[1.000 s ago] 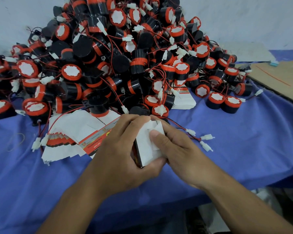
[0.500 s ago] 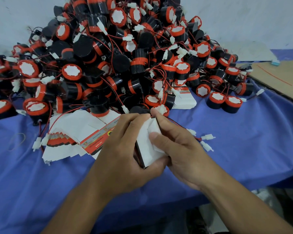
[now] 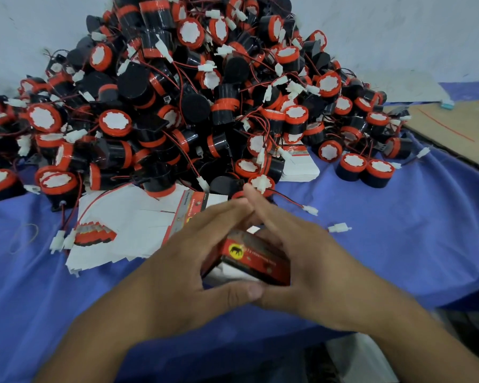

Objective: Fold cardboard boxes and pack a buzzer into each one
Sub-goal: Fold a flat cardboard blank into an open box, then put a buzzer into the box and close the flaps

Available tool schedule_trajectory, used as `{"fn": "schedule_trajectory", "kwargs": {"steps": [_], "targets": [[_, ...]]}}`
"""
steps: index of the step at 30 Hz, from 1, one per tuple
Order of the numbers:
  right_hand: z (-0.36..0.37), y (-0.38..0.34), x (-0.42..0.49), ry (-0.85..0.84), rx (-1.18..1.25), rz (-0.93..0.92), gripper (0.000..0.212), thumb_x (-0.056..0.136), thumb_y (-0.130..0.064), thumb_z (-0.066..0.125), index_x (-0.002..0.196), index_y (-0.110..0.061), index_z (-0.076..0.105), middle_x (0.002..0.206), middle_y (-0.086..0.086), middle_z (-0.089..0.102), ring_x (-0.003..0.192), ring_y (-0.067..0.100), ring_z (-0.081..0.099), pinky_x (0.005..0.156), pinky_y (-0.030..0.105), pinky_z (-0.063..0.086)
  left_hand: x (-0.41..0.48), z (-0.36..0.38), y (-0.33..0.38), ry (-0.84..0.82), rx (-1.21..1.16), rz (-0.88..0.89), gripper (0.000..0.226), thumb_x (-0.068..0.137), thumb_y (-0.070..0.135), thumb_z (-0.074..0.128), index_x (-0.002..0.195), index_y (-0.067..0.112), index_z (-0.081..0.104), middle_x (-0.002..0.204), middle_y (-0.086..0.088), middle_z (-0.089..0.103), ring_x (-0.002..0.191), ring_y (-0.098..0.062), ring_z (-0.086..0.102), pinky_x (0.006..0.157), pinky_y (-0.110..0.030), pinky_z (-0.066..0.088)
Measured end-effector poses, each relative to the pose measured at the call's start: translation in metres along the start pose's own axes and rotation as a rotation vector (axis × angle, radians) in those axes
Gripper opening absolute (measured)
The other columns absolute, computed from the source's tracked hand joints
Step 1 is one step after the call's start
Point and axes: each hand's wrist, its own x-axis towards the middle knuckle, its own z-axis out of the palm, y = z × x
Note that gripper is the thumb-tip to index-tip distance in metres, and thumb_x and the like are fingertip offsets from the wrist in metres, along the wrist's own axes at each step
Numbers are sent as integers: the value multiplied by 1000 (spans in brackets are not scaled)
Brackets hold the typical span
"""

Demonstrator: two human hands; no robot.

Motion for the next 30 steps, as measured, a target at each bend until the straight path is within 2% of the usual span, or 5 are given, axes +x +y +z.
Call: {"fn": "schedule_trajectory", "kwargs": {"steps": [4,8,13,20,30], "targets": [[10,7,1,-18,-308,-112,102,92,-44,70,162,-23,-1,133,-15,41,113,1,45,94,12,37,-1,-2,-6,-6,176,2,93,74,79,59,151,33,36,141,21,35,133,-2,38,105,-24,42],[4,16,6,126,-525,-172,63,87,-43,69,137,-11,51,119,0,56,106,18,53,90,35,50,5,-2,-6,131,415,99,80,77,70,60,127,8,62,118,-4,50,104,-18,51,85,-23,48],[2,21,10,162,-679,-123,45,81,-42,77,104,-6,63,128,10,62,140,31,45,125,43,22,8,7,-5,232,647,175,51,78,52,71,100,7,67,101,-10,56,88,-27,52,72,-40,52],[9,7,12,346,-738,202,59,70,-64,74,97,-14,56,100,2,65,74,17,55,56,30,44,7,15,-6,310,573,88,48,76,32,80,111,2,66,106,-12,60,92,-29,59,77,-39,57],[27,19,15,346,-601,205,61,70,-34,91,88,-21,34,89,4,55,62,23,51,47,25,28,0,17,-13,325,145,-158,38,74,37,82,100,37,54,124,10,33,95,-7,51,73,-8,40]]}}
